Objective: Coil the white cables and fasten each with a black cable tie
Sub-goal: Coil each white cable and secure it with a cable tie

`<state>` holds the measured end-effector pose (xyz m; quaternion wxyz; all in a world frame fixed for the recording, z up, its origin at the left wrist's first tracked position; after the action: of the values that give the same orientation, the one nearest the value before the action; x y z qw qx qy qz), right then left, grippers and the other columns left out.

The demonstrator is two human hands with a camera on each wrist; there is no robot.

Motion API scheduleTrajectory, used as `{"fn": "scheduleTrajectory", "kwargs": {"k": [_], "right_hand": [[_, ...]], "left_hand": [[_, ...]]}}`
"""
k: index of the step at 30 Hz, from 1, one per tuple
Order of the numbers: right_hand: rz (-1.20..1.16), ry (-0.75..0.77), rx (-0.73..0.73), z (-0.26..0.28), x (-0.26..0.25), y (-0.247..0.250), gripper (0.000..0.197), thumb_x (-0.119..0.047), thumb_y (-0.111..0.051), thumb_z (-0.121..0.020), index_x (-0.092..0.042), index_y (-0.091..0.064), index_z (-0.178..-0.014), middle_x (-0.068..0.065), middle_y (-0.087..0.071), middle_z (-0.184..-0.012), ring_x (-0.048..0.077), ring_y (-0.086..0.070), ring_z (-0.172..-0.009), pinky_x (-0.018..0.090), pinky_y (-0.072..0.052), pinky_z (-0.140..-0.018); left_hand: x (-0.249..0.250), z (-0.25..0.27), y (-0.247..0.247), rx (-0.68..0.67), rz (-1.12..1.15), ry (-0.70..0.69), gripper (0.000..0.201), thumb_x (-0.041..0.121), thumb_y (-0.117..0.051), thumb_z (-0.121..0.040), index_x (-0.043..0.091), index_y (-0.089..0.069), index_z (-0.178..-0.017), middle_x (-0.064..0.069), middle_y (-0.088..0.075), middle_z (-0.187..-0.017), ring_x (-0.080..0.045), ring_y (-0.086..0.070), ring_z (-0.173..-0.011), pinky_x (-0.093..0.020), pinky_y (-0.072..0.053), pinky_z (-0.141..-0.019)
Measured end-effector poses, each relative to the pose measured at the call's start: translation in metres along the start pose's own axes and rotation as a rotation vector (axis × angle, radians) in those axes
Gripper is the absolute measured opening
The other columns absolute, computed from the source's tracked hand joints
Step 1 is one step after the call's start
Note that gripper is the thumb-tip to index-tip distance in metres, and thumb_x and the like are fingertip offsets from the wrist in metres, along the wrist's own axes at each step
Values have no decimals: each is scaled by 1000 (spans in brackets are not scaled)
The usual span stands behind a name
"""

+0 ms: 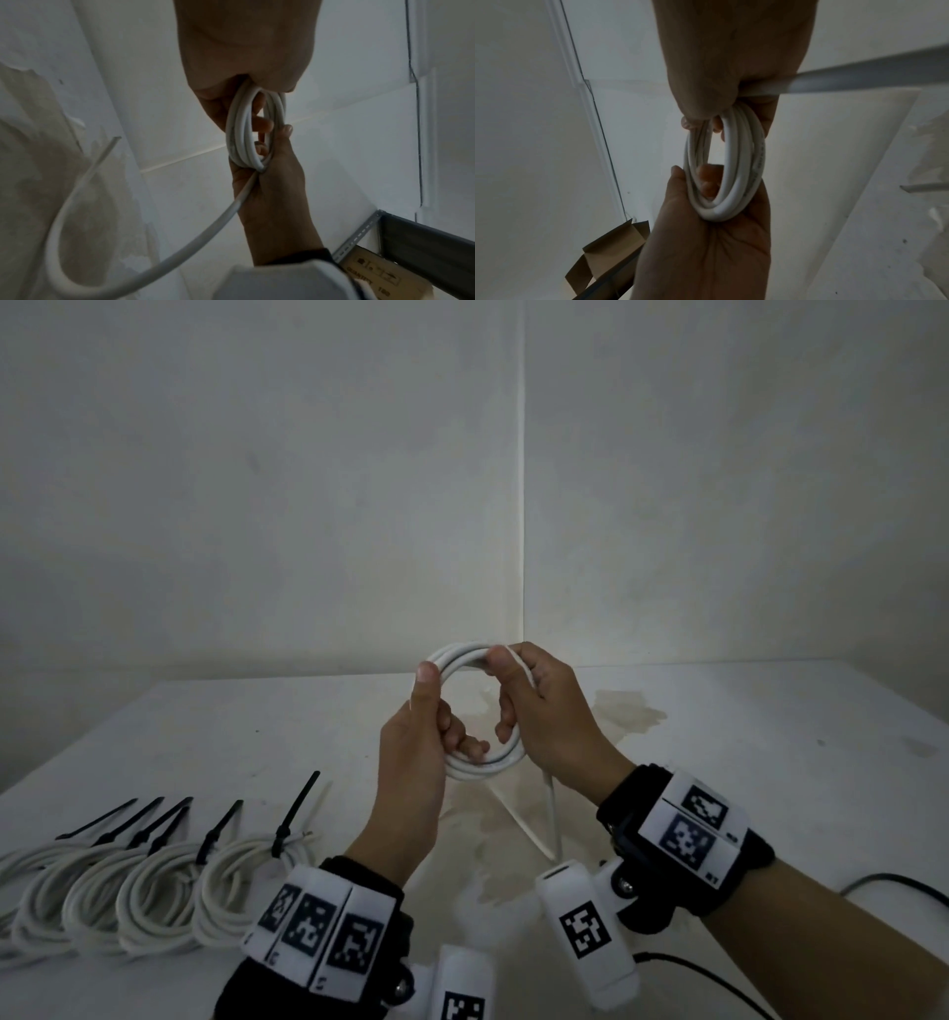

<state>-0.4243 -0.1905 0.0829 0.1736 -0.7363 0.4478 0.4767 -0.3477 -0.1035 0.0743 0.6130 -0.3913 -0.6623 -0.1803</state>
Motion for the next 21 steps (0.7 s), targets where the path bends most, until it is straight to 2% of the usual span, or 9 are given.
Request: {"fn": "scheduleTrajectory", "kwargs": {"k": [3,7,10,12,14,16,18,21], "right_hand": [[38,9,-6,0,1,2,25,-34,-42,-95,-18,-56,-83,0,-47,-48,7,-48,-38,24,-41,-49],[91,2,-76,-2,-1,9,33,-32,-43,-95,-2,-57,-91,-1,-45,-48,7,-47,-37,23,-41,-45],[150,10,-212,-2,-7,13,25,-29,-47,-94,-10,-55,-80,-5,-44,-50,8,-47,-38,23,-42,-44],[174,1,-279,-3,-11,15,24,-29,-48,-93,-17,-52,-73,-7,-44,-51,7,-47,-39,23,-42,-44],[150,-13,-296,-4,-13,16,23,-28,-50,-93,-15,-52,-74,-2,-45,-52,6,-46,-39,21,-42,-44],[110,-11,-270,-2,-11,16,22,-26,-52,-92,-8,-56,-80,0,-47,-52,6,-47,-40,19,-41,-44],[67,-2,-231,1,-7,15,24,-24,-53,-91,-2,-60,-88,0,-49,-52,8,-49,-41,20,-42,-45],[-35,-28,-189,8,-1,12,25,-27,-44,-94,-9,-60,-94,0,-52,-58,12,-53,-45,24,-45,-49]], "left_hand": [[-3,-1,5,-23,-144,-23,53,51,-32,-92,11,-45,-61,0,-49,-51,-11,-61,-49,-28,-47,-63],[2,-10,15,-75,-243,7,51,45,-34,-95,10,-60,-68,-2,-63,-61,-18,-64,-65,-33,-49,-70],[14,-17,15,-220,-208,136,57,49,-32,-95,7,-63,-72,-5,-62,-54,-19,-62,-54,-37,-51,-70],[16,-15,10,-242,-261,144,57,52,-34,-93,8,-56,-66,2,-50,-45,-13,-51,-42,-34,-48,-61],[15,-10,3,-175,-252,100,49,48,-39,-93,12,-46,-61,9,-36,-40,-8,-35,-36,-25,-40,-49],[11,-6,-2,-79,-206,63,47,45,-44,-92,15,-39,-57,11,-29,-38,-6,-28,-34,-20,-33,-40],[6,-6,-5,-12,-177,32,49,43,-47,-92,14,-38,-53,12,-29,-36,-6,-27,-33,-19,-30,-37],[1,-7,-6,56,-145,1,49,42,-47,-92,13,-38,-53,10,-30,-35,-6,-28,-32,-18,-30,-36]]}}
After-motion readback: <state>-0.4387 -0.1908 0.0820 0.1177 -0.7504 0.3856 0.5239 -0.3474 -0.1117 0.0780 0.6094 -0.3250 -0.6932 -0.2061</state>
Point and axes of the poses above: each hand's wrist, its own z-axis away from the middle knuckle, its own y-axis out of the back of the hand, x = y × z, the point moved 1 cm from there along -z, towards the middle knuckle
